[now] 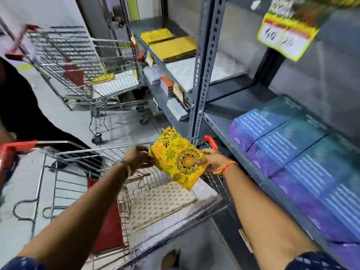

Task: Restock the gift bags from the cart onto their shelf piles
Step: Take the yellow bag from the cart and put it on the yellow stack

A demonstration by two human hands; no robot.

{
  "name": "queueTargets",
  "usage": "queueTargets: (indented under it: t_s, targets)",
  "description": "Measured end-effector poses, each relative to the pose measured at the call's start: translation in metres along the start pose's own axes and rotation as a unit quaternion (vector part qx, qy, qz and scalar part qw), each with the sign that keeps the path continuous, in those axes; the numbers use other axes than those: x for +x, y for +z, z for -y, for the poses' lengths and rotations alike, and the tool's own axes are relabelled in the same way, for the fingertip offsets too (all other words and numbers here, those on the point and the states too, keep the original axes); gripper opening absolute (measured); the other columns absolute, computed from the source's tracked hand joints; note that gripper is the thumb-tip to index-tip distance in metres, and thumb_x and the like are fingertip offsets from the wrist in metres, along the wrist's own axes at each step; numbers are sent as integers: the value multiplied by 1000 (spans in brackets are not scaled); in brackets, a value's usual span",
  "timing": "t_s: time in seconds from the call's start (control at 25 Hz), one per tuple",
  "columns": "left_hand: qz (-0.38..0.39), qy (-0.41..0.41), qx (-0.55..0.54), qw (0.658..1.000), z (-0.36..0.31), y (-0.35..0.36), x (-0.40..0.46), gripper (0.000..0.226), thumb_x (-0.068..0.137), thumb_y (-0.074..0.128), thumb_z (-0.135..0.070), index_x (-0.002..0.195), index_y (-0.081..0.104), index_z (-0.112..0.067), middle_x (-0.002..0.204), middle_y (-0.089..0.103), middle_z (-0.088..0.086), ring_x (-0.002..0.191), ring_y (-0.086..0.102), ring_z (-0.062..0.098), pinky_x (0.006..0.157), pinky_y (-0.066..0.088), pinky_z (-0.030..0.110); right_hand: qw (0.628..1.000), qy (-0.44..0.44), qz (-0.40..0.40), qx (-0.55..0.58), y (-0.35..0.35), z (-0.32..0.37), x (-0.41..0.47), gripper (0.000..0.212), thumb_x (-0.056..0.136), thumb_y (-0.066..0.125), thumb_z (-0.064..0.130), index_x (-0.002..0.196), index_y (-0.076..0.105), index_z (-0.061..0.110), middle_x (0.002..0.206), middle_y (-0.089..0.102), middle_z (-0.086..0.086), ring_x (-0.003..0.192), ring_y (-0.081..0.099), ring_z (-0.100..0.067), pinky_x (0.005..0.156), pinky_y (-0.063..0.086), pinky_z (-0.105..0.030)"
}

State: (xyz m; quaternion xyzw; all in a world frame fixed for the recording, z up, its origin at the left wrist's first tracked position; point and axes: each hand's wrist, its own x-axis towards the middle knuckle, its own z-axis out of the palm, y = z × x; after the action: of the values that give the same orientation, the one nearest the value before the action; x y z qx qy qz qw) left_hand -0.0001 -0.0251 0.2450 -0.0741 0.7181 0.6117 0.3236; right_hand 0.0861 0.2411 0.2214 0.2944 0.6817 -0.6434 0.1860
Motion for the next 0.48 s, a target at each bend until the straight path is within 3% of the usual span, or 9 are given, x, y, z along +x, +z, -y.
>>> queueTargets:
  t_s: [0.08, 0.12, 0.2, 0.28, 0.32, 0.4, 0.48]
  targets:
    - [-4, 83, -45, 996, -50, 0, -30, 33, 89, 52, 12, 69, 68, -10, 52, 69, 0, 49, 69, 12, 54, 59, 25, 997, -65, 27, -20, -2, 30, -35, 38, 87, 62, -16, 124, 58, -8, 99, 74, -20, 80, 67, -25, 60, 49, -36]
    - [-9, 120, -58, 991, -73, 3, -45, 39, 88, 55, 10, 62, 72, -13, 52, 70, -3, 48, 68, 8, 54, 58, 23, 994, -101, 30, -18, -2, 44, -51, 33, 85, 62, -19, 117, 60, -9, 96, 76, -16, 80, 69, -21, 64, 53, -33]
    - [-12, 187, -77, 979, -115, 11, -71, 37, 86, 63, 7, 57, 70, -15, 52, 67, -6, 49, 63, 6, 54, 51, 22, 985, -172, 5, -22, -4, 76, -86, 25, 82, 65, -20, 103, 63, -6, 75, 76, -1, 59, 69, -3, 61, 58, -23]
    - [10, 243, -110, 964, -150, 19, -96, 21, 82, 69, 4, 72, 65, -14, 60, 66, -3, 56, 59, 11, 61, 43, 25, 970, -237, -54, -1, -8, 103, -121, 34, 80, 68, -20, 113, 63, -13, 83, 73, -8, 53, 66, 3, 59, 59, -20]
    - [29, 272, -128, 953, -166, 25, -106, 16, 82, 69, 4, 83, 67, -12, 69, 70, 2, 62, 62, 15, 65, 46, 29, 959, -268, -88, 10, -12, 116, -138, 38, 79, 69, -19, 116, 63, -15, 92, 72, -13, 53, 66, 5, 58, 59, -19]
    - [55, 330, -137, 932, -190, 38, -123, 14, 87, 63, 4, 99, 68, -2, 93, 75, 17, 79, 67, 24, 80, 52, 39, 936, -323, -135, 26, -15, 136, -169, 35, 79, 71, -16, 113, 65, -14, 100, 69, -16, 57, 66, 3, 58, 59, -18]
    - [79, 378, -131, 913, -211, 53, -140, 19, 93, 58, 0, 108, 69, 0, 109, 71, 25, 91, 66, 26, 85, 49, 38, 911, -368, -177, 51, -20, 151, -199, 25, 79, 73, -13, 101, 71, -2, 101, 71, -16, 66, 66, -3, 64, 59, -23]
